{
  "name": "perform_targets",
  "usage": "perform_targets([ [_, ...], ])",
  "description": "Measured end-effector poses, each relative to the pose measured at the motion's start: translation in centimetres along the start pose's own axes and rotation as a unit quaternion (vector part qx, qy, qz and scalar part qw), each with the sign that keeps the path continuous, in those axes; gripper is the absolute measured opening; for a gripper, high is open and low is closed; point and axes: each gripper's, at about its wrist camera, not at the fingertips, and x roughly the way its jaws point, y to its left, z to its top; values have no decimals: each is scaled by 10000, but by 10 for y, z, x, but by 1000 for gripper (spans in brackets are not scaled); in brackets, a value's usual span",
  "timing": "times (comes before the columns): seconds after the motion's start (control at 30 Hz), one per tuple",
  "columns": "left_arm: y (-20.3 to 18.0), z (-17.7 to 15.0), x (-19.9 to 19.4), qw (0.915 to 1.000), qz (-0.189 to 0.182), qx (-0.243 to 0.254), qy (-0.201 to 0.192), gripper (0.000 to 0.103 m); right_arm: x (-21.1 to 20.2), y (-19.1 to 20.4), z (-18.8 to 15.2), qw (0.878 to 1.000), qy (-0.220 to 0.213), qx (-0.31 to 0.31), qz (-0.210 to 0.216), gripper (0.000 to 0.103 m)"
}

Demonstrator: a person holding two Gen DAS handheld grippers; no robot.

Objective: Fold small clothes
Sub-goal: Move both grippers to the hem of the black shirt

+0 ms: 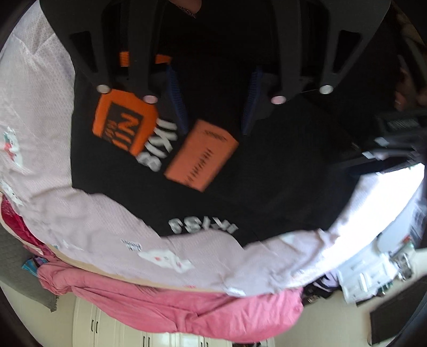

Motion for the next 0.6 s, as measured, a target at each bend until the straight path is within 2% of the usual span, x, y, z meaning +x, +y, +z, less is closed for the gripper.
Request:
perform_targets([
  [0.27, 0, -2, -2, 10000, 15, 5, -25, 79, 5, -7, -11, 9999, -6, 118, 97, 44],
  [0.6, 3, -5, -9, 9999, -49, -73, -107, 79, -8, -13, -12, 9990, -74, 351, 266, 45],
])
